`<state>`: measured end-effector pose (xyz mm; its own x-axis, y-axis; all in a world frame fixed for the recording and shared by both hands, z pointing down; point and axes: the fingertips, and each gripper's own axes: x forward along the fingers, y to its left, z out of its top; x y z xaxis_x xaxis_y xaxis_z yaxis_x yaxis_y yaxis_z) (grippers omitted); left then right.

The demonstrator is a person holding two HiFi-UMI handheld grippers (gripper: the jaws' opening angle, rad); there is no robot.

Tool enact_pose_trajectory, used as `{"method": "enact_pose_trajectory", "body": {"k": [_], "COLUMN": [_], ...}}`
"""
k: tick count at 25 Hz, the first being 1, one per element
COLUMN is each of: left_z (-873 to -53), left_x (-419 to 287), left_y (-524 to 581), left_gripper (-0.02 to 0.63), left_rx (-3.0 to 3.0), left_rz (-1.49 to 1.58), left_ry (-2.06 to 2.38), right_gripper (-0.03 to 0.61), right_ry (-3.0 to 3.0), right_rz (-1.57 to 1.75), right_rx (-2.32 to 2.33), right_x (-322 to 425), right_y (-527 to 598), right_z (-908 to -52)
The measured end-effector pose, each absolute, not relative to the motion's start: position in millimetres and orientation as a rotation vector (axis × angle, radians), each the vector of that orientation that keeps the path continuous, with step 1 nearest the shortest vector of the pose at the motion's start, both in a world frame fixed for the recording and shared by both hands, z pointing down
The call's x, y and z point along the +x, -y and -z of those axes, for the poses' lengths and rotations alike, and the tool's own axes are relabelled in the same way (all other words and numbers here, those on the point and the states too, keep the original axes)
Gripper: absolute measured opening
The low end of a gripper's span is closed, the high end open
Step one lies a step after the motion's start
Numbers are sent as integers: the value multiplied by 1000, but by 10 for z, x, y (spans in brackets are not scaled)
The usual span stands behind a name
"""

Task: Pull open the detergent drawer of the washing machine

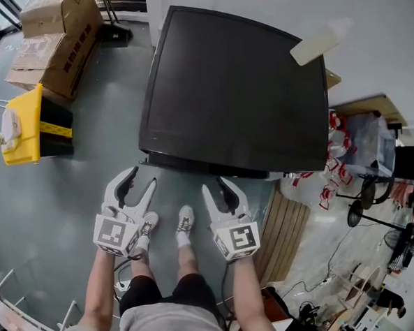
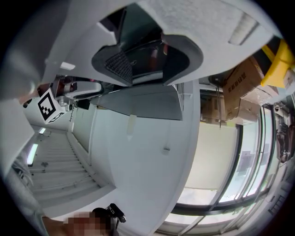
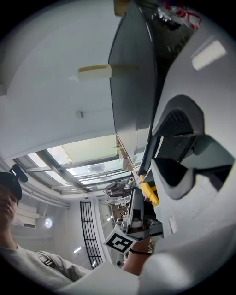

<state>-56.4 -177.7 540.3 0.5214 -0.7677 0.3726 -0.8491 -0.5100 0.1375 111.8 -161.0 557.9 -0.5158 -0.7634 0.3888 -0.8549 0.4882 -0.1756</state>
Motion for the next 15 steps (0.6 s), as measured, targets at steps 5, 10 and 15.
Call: {"method": "enact_pose_trajectory", "body": {"k": [5, 10, 15], "left_z": [-5652, -5712, -5771], "left_x": [-523, -563, -540], "left_y": [1824, 1915, 1939], "left_gripper": [253, 253, 253], "left_rx": [2476, 2475, 2484], "left_rz": [-451, -456, -474], "left_ry": [1280, 1291, 1255], "right_gripper": [255, 258, 258], "right_ry": [2522, 2512, 2516], "right_rz": [-553, -558, -547], "right_rx": [1283, 1282, 1284], "right_x": [1034, 1048, 1027], "right_y": [1575, 1607, 1670], "right_z": [-5764, -5835, -5865]}}
